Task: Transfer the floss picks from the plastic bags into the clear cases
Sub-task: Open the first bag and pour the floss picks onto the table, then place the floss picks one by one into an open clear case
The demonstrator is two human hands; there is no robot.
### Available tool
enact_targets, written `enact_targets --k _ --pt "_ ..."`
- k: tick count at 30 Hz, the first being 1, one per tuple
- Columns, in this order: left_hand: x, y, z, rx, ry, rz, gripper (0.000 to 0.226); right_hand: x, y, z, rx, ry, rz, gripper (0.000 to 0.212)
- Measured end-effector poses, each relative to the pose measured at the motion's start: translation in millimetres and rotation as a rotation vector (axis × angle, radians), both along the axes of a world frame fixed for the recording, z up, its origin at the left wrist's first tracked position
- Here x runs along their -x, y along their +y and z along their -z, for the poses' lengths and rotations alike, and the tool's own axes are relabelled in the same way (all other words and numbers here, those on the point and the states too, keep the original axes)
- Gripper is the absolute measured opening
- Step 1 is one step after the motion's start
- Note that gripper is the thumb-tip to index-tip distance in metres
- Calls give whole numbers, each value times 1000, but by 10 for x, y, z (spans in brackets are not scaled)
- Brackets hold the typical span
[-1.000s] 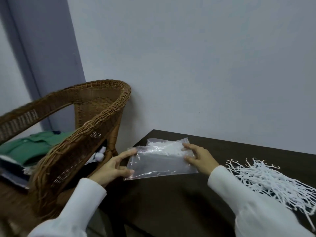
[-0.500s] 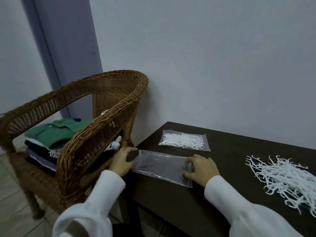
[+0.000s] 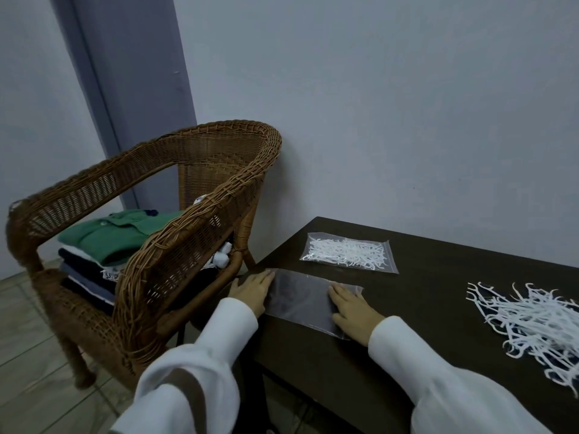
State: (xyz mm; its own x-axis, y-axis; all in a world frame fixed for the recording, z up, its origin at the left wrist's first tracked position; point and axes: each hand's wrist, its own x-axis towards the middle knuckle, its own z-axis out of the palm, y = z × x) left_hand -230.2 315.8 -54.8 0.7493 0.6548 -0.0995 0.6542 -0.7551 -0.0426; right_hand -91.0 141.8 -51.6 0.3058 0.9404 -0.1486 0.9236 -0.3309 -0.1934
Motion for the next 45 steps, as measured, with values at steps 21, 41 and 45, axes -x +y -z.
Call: enact_targets --k 21,41,45 --pt "-558 -631 -246 -69 -41 66 79 -283 -387 -183 -285 270 117 59" --pt "-1906 -2767 -180 224 -425 601 62 -1139 -2548 -355 -532 195 592 60" --pt "-2085 -3103 -122 224 -380 730 65 -1259 -2923 -312 -527 182 713 60"
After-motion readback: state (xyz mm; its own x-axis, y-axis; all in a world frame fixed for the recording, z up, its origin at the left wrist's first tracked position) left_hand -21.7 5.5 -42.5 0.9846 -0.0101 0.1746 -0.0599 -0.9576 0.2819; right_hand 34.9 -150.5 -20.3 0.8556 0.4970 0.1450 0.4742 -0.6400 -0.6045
